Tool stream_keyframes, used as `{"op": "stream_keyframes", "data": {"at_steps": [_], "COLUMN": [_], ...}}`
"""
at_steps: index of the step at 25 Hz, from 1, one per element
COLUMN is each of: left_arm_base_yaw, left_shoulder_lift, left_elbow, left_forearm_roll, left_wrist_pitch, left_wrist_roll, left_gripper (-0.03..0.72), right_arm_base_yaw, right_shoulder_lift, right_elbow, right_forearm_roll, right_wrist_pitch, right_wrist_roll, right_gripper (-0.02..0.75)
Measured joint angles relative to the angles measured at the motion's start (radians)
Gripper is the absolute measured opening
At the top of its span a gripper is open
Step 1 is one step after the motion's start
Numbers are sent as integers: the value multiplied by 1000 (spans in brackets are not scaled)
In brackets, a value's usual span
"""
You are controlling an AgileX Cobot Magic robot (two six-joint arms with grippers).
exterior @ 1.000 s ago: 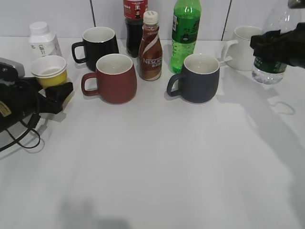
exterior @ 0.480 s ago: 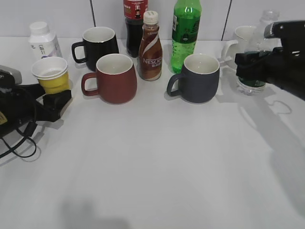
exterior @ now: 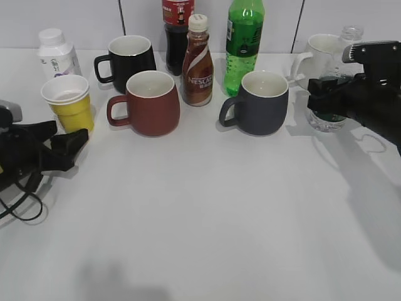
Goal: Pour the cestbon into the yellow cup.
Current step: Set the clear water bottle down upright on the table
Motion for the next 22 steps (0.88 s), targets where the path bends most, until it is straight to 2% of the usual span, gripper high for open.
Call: {"op": "stream_keyframes", "data": {"at_steps": [4, 8, 9, 17, 22], "left_arm_base_yaw": [0, 0, 0, 0, 0], "left_shoulder_lift": [-6, -39, -53, -208, -316], "left_elbow": [35, 84, 97, 196, 210], "left_forearm_roll": [-21, -49, -51, -40, 64], "left_wrist_pitch": [-26, -29, -28, -24, 62], "left_wrist_roll": [2, 2, 2, -1, -93], "left_gripper": [580, 580, 580, 580, 580], "right_arm_base_yaw": [0, 0, 0, 0, 0], "right_shoulder_lift": [5, 5, 5, 0, -57], "right_elbow": [0, 1, 1, 80, 173], "right_forearm_roll": [1, 5, 5, 7, 7], "right_wrist_pitch": [-11, -19, -19, -18, -19], "right_wrist_roll": [-3, 0, 5, 36, 37], "right_gripper": [477, 632, 643, 650, 649]}}
